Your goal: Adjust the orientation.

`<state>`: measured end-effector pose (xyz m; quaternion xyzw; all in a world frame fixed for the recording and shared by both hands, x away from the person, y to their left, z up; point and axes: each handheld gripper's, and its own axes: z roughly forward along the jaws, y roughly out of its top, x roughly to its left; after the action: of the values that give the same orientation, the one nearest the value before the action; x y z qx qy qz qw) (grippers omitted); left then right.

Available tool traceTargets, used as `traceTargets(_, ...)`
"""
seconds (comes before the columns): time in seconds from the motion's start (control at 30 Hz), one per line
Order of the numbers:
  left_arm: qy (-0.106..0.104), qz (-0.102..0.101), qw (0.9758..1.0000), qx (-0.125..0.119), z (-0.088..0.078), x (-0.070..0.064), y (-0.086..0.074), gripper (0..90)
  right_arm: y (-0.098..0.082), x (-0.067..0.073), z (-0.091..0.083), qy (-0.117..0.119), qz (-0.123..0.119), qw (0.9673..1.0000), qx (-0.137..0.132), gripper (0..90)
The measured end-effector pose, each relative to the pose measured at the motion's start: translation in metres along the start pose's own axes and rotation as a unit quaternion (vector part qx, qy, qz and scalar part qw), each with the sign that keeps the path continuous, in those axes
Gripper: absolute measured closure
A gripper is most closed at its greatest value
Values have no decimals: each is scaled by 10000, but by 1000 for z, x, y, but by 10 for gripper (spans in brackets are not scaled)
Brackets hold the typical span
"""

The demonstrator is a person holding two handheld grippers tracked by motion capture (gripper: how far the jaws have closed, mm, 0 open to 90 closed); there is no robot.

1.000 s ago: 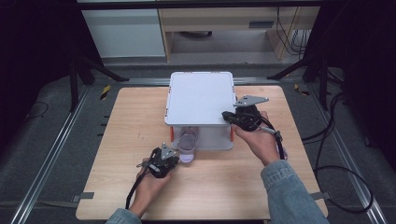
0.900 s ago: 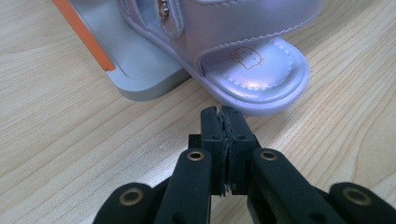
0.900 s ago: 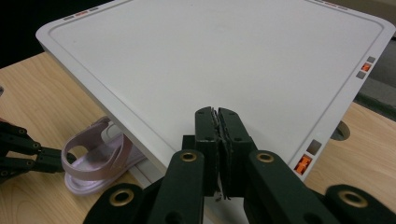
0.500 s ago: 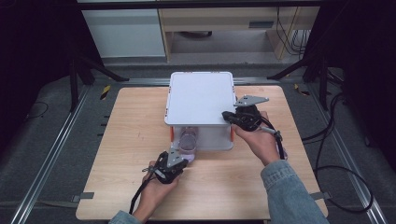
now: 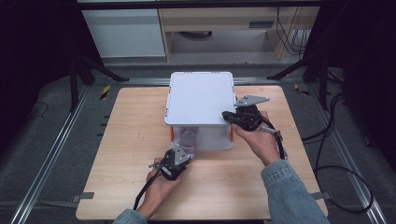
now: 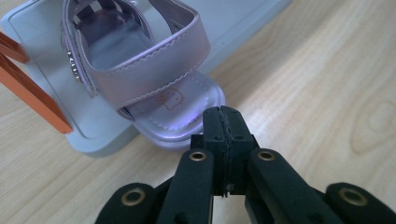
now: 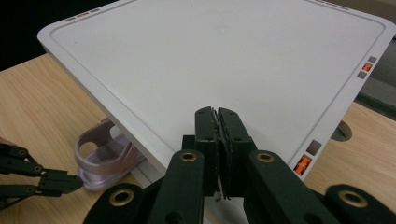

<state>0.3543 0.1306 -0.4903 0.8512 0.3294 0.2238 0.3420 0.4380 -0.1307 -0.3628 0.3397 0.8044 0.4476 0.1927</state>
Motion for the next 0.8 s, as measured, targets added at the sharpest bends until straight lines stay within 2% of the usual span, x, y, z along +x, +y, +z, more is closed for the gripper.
traceTargets(0.3,218,74,9997,-18,15,6,9,894,0,-1,0,25,11,10000,-4,877)
traceTargets(0.5,326,-109,9994,-84,23,16,11,894,0,-1,0,34,21,10000,-3,877)
traceTargets(0.67,319,-159,9993,-85,26,20,10,895,0,-1,0,34,15,10000,-2,877)
traceTargets(0.8,321,-123,9994,-17,29,22,16,895,0,-1,0,28,5,10000,-2,878)
